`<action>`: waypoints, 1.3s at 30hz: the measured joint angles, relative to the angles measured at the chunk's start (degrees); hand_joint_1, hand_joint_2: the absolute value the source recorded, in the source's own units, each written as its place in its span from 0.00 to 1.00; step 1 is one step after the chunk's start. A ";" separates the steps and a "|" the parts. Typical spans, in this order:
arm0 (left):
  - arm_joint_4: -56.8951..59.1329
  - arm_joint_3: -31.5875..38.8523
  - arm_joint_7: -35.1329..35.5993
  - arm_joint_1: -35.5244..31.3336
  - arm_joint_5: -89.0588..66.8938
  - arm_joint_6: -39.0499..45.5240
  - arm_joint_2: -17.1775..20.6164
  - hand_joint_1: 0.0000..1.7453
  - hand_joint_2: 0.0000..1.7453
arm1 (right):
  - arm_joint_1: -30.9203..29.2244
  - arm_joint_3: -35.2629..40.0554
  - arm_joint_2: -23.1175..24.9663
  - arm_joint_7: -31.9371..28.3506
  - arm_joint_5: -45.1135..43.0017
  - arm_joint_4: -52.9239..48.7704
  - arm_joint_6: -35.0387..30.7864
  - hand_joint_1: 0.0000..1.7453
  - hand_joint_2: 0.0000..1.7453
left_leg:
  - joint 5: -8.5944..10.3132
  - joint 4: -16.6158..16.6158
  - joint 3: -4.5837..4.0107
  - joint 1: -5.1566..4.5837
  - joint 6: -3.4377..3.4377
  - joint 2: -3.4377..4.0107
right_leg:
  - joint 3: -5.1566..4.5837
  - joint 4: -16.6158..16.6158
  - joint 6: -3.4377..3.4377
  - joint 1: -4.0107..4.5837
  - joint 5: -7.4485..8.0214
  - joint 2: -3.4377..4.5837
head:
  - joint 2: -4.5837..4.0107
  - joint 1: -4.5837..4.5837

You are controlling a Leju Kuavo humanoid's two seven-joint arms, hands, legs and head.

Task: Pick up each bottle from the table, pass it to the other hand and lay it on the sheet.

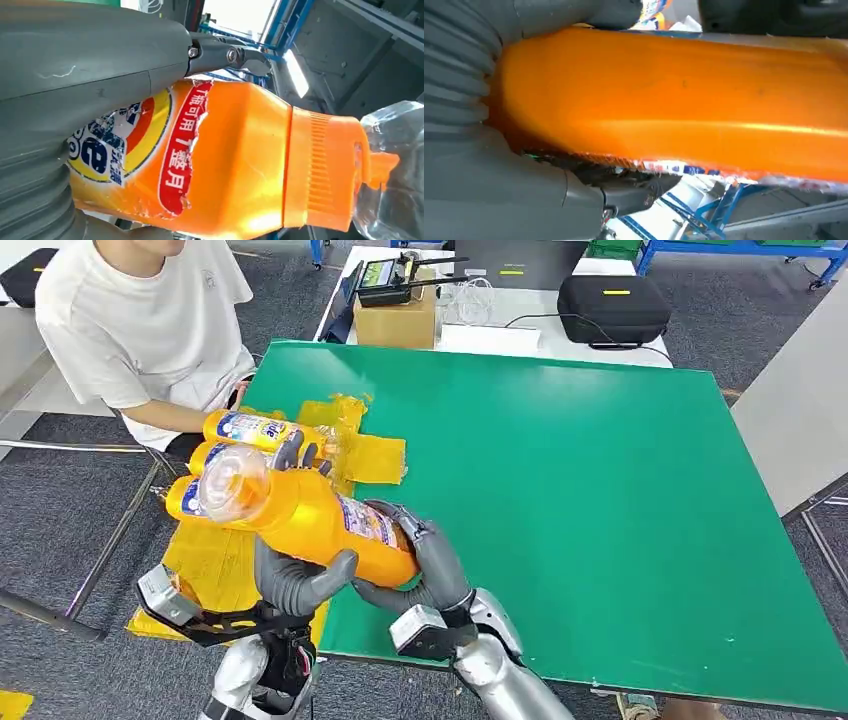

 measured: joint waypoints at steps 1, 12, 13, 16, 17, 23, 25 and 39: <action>0.02 0.00 0.39 -0.01 0.00 -0.13 0.00 0.00 1.00 | -0.09 0.18 0.00 0.09 0.79 0.13 -0.46 1.00 1.00 | 0.00 0.00 0.00 0.00 0.00 0.00 | 0.00 0.00 0.00 0.00 0.00 0.00 | 0.00 0.00; 6.27 0.19 11.45 -2.10 9.57 -3.51 -0.02 1.00 1.00 | -0.34 0.79 0.22 -1.31 0.27 0.83 -5.44 0.00 0.00 | 0.00 0.00 0.01 0.00 0.00 0.00 | -0.01 0.01 0.00 0.01 0.00 0.01 | 0.00 0.02; 6.62 0.39 11.85 -2.14 11.38 -4.02 -0.02 1.00 1.00 | -0.28 0.79 0.37 -1.31 0.09 0.83 -6.06 0.00 0.00 | 0.00 0.00 0.01 0.00 0.00 0.00 | -0.01 0.01 0.00 0.01 0.00 0.01 | 0.00 -0.02; 6.73 0.68 12.33 -2.11 14.76 -4.81 -0.02 1.00 1.00 | -0.08 0.90 0.87 -0.87 -0.46 0.83 -7.83 0.00 0.00 | 0.00 0.00 -0.01 0.01 0.00 0.00 | -0.02 0.01 0.00 0.02 0.00 0.00 | 0.00 0.00; 6.62 0.74 12.31 -2.06 14.88 -4.59 -0.02 1.00 1.00 | -0.06 0.88 1.01 -0.85 -1.09 0.83 -8.40 0.00 0.00 | 0.00 0.00 -0.02 0.01 0.00 0.00 | -0.02 0.01 0.00 0.02 0.00 0.00 | 0.00 0.00; 5.75 1.44 11.06 -1.91 12.46 -0.38 0.20 1.00 1.00 | 0.58 0.68 1.25 -1.77 -1.75 0.79 -11.38 0.00 0.00 | 0.00 0.00 -0.02 0.00 0.00 0.00 | -0.01 0.00 0.00 0.01 0.00 0.00 | 0.00 0.00; 5.49 2.38 10.48 -1.83 10.74 1.65 0.74 1.00 1.00 | 1.20 0.68 0.94 -2.62 0.88 0.44 -15.03 0.00 0.00 | 0.00 0.00 0.01 0.01 0.00 0.01 | -0.01 0.00 0.00 0.01 0.00 0.01 | 0.00 -0.04; 5.44 12.93 12.07 0.27 -43.83 25.81 8.61 1.00 1.00 | 11.05 -4.65 -1.83 -3.17 0.01 -10.66 -15.06 0.00 0.00 | 0.00 -0.01 -0.03 0.05 0.00 0.02 | -0.04 0.00 -0.01 0.06 -0.01 0.02 | 0.00 0.00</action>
